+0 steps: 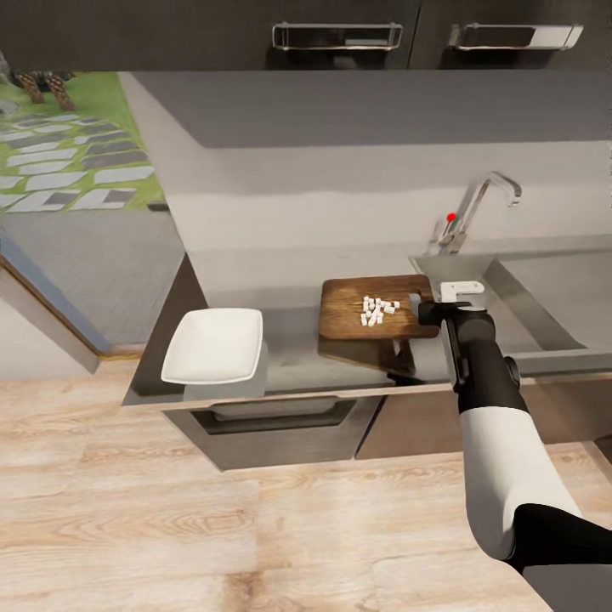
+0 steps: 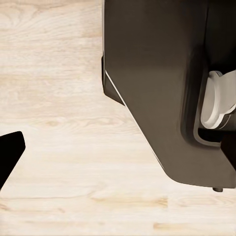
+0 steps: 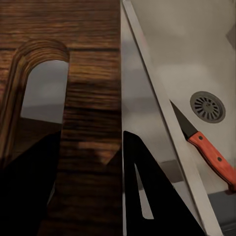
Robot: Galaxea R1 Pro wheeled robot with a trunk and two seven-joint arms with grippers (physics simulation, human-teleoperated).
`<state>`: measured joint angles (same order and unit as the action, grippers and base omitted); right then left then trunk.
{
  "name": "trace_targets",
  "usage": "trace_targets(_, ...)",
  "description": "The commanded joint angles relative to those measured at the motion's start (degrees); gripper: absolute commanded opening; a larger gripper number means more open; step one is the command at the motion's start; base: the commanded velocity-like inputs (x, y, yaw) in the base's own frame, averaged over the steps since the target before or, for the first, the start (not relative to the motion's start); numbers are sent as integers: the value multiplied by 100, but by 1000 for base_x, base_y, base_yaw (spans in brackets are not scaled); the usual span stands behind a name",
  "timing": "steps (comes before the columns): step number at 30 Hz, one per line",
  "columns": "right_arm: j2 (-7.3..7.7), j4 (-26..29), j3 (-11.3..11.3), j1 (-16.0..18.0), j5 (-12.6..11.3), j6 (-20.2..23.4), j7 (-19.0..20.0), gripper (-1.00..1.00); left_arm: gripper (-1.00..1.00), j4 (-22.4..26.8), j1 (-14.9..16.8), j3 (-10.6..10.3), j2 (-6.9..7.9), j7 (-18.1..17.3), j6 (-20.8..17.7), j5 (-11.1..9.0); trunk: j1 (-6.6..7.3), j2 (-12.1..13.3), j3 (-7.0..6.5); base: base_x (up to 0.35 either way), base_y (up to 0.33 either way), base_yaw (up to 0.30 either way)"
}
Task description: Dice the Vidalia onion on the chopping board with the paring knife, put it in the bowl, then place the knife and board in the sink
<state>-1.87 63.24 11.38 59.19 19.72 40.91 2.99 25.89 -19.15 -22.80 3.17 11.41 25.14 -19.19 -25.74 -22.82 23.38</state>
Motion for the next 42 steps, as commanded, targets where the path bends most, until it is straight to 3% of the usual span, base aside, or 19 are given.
trace_targets(1, -6, 5, 14, 4, 40, 23, 35, -100, 100, 11, -1, -49, 8, 45, 9, -32, -4, -10, -1, 0, 1, 0)
trace_targets(26, -15, 4, 13, 4, 40, 30, 35, -100, 100, -76, -1, -49, 8, 32, 3, -35, -4, -10, -226, 0, 1, 0)
trace_targets(42, -15, 0, 13, 4, 40, 40, 35, -100, 100, -101, -1, -49, 8, 19, 0, -32, -4, -10, -370, 0, 220, 0)
